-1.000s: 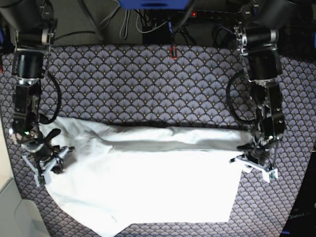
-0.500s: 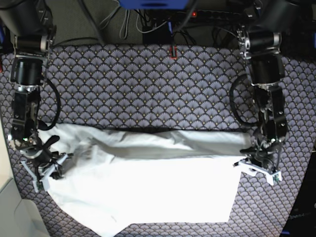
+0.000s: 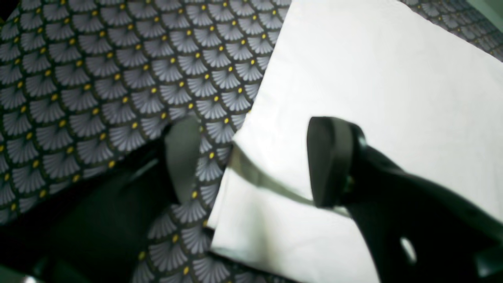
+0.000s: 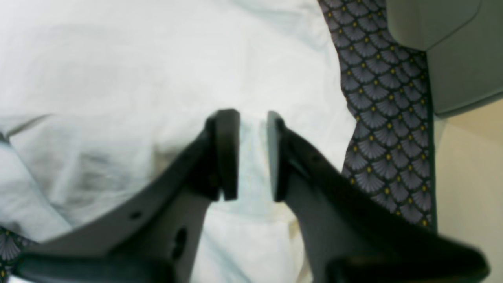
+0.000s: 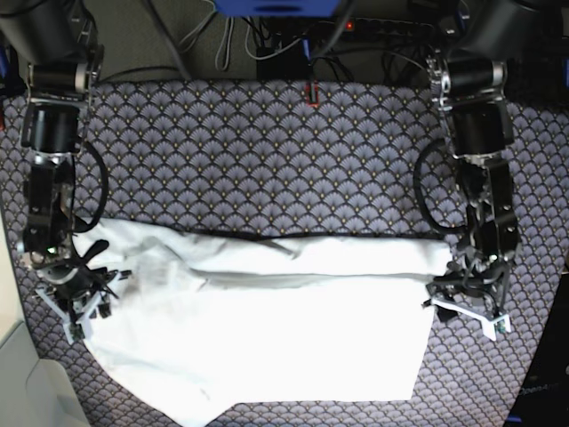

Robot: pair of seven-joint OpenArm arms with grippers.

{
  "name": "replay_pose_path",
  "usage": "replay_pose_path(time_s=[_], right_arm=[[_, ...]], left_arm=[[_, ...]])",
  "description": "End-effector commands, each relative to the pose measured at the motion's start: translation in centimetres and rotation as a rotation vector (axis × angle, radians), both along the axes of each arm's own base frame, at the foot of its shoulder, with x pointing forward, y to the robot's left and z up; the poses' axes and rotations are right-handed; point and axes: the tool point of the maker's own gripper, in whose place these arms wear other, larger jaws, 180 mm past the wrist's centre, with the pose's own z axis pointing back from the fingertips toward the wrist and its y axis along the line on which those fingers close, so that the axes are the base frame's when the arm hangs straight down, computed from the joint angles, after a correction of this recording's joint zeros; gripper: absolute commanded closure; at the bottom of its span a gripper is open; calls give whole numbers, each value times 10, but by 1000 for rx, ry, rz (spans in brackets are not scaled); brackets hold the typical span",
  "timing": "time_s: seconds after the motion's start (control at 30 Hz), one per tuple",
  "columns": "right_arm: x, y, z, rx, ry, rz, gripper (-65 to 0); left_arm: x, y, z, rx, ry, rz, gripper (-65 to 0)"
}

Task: Fold the T-shirt properly
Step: 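Lift the corners and carry them toward the hem with both grippers, then lower the held corners onto the shirt and open both grippers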

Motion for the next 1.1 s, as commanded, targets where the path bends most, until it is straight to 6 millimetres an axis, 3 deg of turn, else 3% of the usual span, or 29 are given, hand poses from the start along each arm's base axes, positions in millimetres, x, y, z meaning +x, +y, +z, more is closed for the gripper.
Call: replay_pose_path(time_s=[0.0,0.13,0.23,0.4,0.6,0.87,1.07], right_arm=[[11,-7,27,-8,-74,-8,-190],[11,-9,28,-11,-77,-9,-277],[1,-18,33,-23,-93,-29,-320],[-35,-20,33,-58,-113,-33,-331],[-58,-13,11,-61,-67,-20,-331],[-72,-15,-5,-63,-23,-22,-331],[-77,-33,-3,-74,-26,-60,-331]], left_arm=[[12,5,26,16,-73,3,-428],[9,6,22,15,-59,3,-428],[-6,6,7,22,-32,0,-428],[-39,5,-9,53,-13,-9,-428],[-51,6,-47,27,81,1,-428],[-47,9,-69,23,52,34,-428],[-36,9,-84,-7,90,46,-428]])
